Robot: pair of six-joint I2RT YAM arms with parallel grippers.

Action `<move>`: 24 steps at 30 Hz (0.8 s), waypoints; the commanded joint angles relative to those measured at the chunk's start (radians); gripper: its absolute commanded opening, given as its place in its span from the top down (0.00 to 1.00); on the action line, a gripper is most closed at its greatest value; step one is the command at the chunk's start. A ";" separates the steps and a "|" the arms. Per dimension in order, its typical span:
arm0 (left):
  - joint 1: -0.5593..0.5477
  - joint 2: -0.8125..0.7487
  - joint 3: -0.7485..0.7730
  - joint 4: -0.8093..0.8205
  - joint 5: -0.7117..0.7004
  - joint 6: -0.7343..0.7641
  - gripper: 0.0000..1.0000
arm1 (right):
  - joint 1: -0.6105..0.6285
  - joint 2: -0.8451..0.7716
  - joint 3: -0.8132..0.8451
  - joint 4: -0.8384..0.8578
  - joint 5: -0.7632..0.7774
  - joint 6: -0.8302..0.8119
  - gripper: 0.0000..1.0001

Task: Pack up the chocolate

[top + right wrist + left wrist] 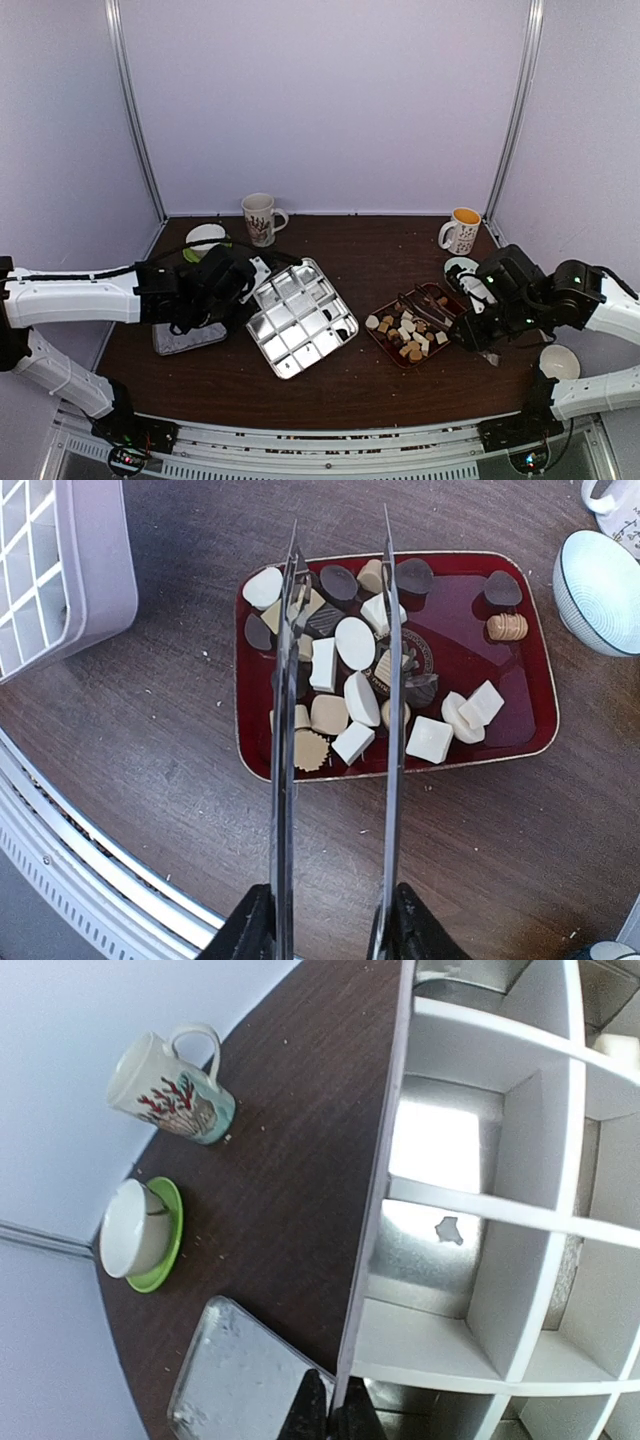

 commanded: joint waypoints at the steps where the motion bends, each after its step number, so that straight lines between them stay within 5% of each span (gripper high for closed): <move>1: -0.070 0.017 -0.017 0.139 -0.241 0.159 1.00 | -0.008 0.003 0.063 -0.075 0.001 0.031 0.61; 5: -0.115 0.076 -0.001 0.140 -0.360 0.183 1.00 | -0.017 0.005 0.065 -0.111 0.019 0.053 0.61; 10: -0.126 0.089 0.001 0.135 -0.323 0.148 1.00 | -0.050 -0.005 0.046 -0.114 0.040 0.078 0.61; 19: 0.118 0.125 0.011 0.081 0.286 -0.074 1.00 | -0.192 0.040 0.017 -0.015 0.024 0.067 0.66; 24: 0.146 0.240 0.079 0.007 0.382 -0.125 1.00 | -0.235 0.096 0.014 0.004 0.014 0.027 0.67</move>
